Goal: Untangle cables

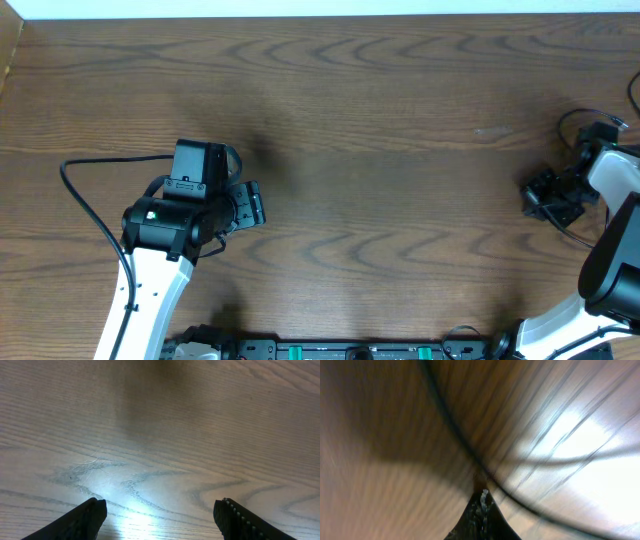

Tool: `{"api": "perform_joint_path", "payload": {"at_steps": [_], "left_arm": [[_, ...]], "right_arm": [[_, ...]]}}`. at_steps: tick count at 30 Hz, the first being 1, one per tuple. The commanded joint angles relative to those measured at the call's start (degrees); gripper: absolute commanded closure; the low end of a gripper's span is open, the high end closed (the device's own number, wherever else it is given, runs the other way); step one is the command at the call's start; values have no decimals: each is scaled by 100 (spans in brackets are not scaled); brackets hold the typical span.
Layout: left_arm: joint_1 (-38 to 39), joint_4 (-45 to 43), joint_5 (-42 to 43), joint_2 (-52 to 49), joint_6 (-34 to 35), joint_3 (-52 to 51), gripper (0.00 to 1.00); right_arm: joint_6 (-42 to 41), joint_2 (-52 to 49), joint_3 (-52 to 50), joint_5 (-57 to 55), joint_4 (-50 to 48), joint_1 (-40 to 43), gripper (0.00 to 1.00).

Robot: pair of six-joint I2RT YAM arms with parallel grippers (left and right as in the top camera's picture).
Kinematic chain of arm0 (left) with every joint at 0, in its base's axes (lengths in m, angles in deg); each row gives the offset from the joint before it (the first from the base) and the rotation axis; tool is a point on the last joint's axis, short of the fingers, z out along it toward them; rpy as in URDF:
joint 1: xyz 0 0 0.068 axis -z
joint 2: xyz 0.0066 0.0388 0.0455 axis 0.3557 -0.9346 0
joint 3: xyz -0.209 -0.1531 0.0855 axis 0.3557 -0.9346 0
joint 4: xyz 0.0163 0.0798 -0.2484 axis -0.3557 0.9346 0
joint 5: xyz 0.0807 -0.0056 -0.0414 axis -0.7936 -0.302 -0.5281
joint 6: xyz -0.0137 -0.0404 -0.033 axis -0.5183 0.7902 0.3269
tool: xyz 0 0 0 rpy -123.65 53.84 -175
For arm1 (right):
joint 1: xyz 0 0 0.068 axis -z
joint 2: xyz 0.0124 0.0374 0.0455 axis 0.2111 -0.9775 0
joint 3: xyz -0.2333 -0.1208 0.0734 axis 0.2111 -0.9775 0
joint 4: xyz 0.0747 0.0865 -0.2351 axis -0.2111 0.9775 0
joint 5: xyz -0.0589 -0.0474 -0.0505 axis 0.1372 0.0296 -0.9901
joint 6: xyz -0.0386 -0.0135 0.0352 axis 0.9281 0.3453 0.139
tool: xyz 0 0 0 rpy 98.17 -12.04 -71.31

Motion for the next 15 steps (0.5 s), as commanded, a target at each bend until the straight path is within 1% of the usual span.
{"api": "perform_joint_path", "payload": {"at_steps": [1, 8, 15], "left_arm": [[-24, 13, 7, 4, -57, 92, 26], [-24, 15, 9, 4, -55, 92, 26], [-24, 61, 9, 4, -57, 92, 26]], "right_arm": [[-210, -181, -105, -813, -251, 267, 99], [-199, -181, -105, -964, -1029, 785, 99], [-138, -181, -105, -1255, -1851, 1093, 99]]}}
